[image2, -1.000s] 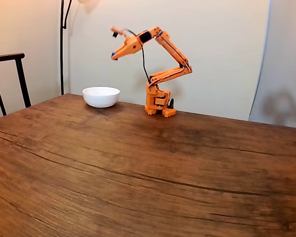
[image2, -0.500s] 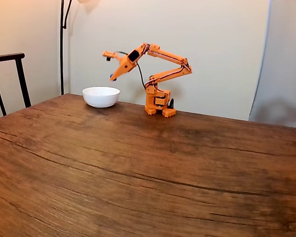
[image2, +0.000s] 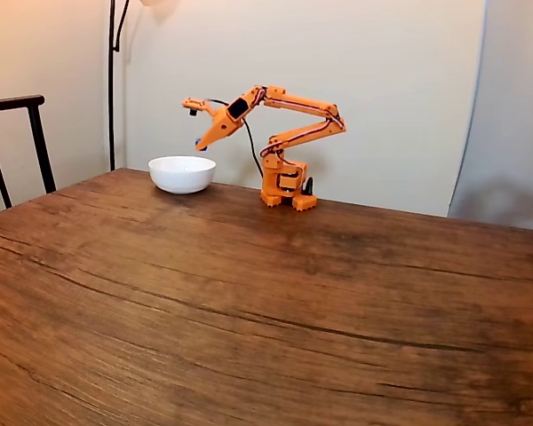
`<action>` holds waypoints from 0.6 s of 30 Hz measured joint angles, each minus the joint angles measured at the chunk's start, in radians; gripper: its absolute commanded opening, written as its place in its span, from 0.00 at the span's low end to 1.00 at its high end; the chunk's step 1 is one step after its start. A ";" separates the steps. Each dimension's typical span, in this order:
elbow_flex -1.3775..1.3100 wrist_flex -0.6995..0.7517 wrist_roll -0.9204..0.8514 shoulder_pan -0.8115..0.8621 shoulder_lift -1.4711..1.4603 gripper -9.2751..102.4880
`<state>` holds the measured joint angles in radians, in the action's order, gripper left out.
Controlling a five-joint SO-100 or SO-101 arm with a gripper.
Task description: Grasp the cube and drop it in the bowl
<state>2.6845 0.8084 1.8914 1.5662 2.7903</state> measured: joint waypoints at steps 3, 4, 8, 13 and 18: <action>0.000 -0.046 0.000 0.000 -0.066 0.17; 0.000 -0.061 0.000 0.000 -0.098 0.17; -0.066 -0.080 0.005 0.000 -0.258 0.17; -0.219 -0.075 0.097 0.000 -0.443 0.18; -0.324 -0.011 0.118 0.000 -0.580 0.33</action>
<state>2.3608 0.7977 2.0095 1.5662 2.2105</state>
